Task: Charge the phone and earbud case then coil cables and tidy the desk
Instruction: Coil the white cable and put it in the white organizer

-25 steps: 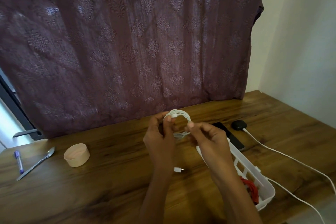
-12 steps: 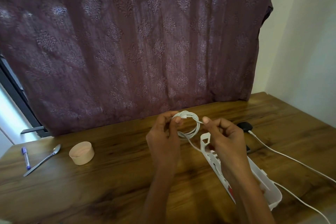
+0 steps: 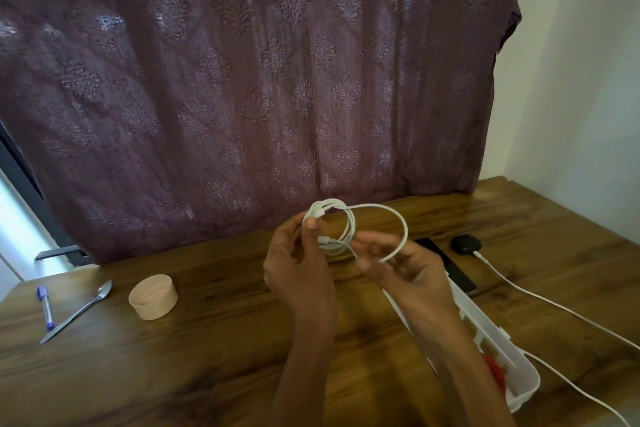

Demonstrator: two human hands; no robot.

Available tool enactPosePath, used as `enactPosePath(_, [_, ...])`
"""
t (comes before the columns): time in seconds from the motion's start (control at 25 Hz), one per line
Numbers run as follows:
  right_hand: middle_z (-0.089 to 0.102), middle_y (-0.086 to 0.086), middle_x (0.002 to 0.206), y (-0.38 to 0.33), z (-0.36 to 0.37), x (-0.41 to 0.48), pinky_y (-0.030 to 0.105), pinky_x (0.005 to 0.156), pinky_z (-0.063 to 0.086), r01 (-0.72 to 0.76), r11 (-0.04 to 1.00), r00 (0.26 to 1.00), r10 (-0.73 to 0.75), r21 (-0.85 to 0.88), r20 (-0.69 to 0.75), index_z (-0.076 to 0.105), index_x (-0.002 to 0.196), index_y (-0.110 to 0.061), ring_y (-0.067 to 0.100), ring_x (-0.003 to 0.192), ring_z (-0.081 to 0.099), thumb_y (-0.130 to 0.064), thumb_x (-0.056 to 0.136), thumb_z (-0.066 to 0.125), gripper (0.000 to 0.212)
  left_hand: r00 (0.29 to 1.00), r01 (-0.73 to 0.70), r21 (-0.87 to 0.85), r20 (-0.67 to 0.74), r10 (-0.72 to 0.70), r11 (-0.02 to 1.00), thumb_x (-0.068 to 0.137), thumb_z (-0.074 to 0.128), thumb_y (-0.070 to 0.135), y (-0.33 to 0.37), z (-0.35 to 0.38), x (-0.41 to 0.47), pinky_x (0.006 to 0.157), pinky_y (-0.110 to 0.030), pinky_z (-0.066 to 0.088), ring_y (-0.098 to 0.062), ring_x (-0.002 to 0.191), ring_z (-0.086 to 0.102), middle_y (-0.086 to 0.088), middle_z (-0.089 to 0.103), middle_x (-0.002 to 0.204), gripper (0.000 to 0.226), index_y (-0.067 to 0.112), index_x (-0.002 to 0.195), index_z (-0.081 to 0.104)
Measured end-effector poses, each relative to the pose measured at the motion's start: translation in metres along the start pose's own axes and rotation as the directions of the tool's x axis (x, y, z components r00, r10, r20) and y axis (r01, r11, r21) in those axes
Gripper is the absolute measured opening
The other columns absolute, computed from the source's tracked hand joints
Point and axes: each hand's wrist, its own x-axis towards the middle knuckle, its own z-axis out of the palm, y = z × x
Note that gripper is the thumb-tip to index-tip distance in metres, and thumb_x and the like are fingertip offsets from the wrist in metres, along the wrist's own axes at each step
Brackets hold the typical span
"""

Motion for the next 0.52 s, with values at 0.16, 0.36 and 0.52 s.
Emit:
enactPosePath(0.16, [0.073,-0.002,0.073,0.0,0.009,0.003,0.013,0.07,0.051,0.097,0.992,0.991,-0.104,-0.084,-0.085,0.069,0.099,-0.021,0.007,0.075,0.069,-0.025,0.081,0.055,0.023,0.998,0.029,0.004,0.061,-0.03,1.0,0.085,0.064,0.021,-0.001,-0.003,0.001,0.074,-0.023,0.053,-0.009,0.081,0.068,0.002,0.073,0.083,0.012,0.032,0.081,0.064])
enactPosePath(0.36, [0.053,-0.008,0.053,-0.002,-0.014,0.007,0.019,0.049,0.049,0.043,0.998,0.975,-0.054,-0.055,-0.214,0.064,0.106,-0.028,0.002,0.048,0.048,-0.022,0.089,0.047,0.025,0.974,0.213,-0.192,0.123,-0.192,0.958,0.089,0.056,0.01,-0.003,-0.013,0.01,0.069,-0.029,0.057,-0.014,0.077,0.068,-0.007,0.07,0.083,0.012,0.007,0.096,0.065])
enactPosePath(0.52, [0.062,-0.009,0.095,0.008,-0.025,0.012,0.017,0.069,0.054,-0.066,0.952,0.98,0.005,-0.3,-0.199,0.05,0.118,-0.043,0.001,0.08,0.062,-0.014,0.093,0.049,0.038,0.942,0.296,-0.234,0.232,-0.243,0.926,0.089,0.055,0.009,0.0,-0.012,0.005,0.059,-0.021,0.057,-0.009,0.07,0.07,-0.003,0.072,0.076,0.009,0.008,0.093,0.063])
